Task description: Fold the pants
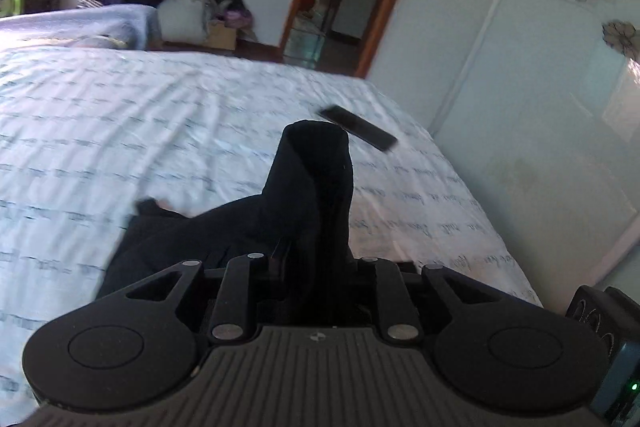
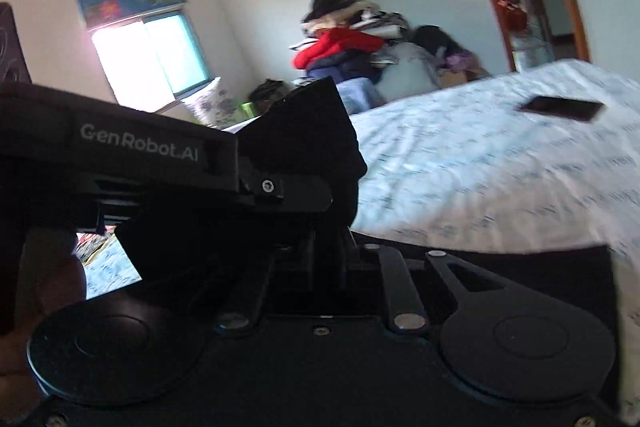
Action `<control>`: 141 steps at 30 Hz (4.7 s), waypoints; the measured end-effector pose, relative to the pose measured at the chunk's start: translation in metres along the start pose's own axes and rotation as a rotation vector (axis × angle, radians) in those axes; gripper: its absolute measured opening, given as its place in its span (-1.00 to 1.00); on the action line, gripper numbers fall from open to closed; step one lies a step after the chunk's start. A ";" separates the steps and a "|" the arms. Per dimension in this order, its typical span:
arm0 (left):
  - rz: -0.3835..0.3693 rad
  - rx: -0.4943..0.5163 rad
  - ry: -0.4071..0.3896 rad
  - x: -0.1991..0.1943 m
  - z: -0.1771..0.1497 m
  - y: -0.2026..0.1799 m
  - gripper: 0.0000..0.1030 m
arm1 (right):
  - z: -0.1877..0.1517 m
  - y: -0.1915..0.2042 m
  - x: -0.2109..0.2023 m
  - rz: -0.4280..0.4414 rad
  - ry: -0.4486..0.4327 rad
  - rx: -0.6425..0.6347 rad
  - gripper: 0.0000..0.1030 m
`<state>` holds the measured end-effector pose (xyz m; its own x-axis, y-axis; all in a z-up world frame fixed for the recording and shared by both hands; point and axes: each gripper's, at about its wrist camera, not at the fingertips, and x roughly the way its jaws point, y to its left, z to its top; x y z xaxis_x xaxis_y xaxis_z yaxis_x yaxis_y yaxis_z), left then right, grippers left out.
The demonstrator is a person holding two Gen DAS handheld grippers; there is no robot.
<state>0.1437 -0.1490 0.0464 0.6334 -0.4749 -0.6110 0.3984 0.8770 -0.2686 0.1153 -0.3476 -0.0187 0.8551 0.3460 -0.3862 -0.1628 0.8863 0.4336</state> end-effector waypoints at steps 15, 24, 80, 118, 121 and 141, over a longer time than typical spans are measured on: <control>-0.247 -0.063 0.284 0.095 -0.037 -0.037 -0.10 | -0.020 -0.085 -0.052 -0.355 0.066 0.042 -0.63; 0.115 -0.025 -0.018 0.045 -0.013 0.031 0.43 | -0.002 -0.113 -0.077 -0.327 -0.034 0.128 -0.45; 0.249 0.144 0.173 0.037 -0.070 0.051 0.71 | -0.031 -0.036 -0.063 -0.376 0.236 -0.122 -0.38; 0.209 0.196 0.203 0.047 -0.077 0.030 0.78 | -0.030 -0.040 -0.085 -0.370 0.174 -0.125 -0.96; 0.169 0.197 0.217 0.050 -0.080 0.026 0.83 | -0.033 -0.040 -0.085 -0.376 0.212 -0.138 -0.96; 0.194 0.122 0.175 0.042 -0.070 0.045 0.84 | -0.008 -0.058 -0.056 -0.356 0.188 -0.109 -0.87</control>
<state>0.1420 -0.1240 -0.0433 0.5853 -0.2701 -0.7645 0.3650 0.9297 -0.0491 0.0728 -0.4163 -0.0289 0.7643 0.0533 -0.6426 0.0671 0.9846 0.1615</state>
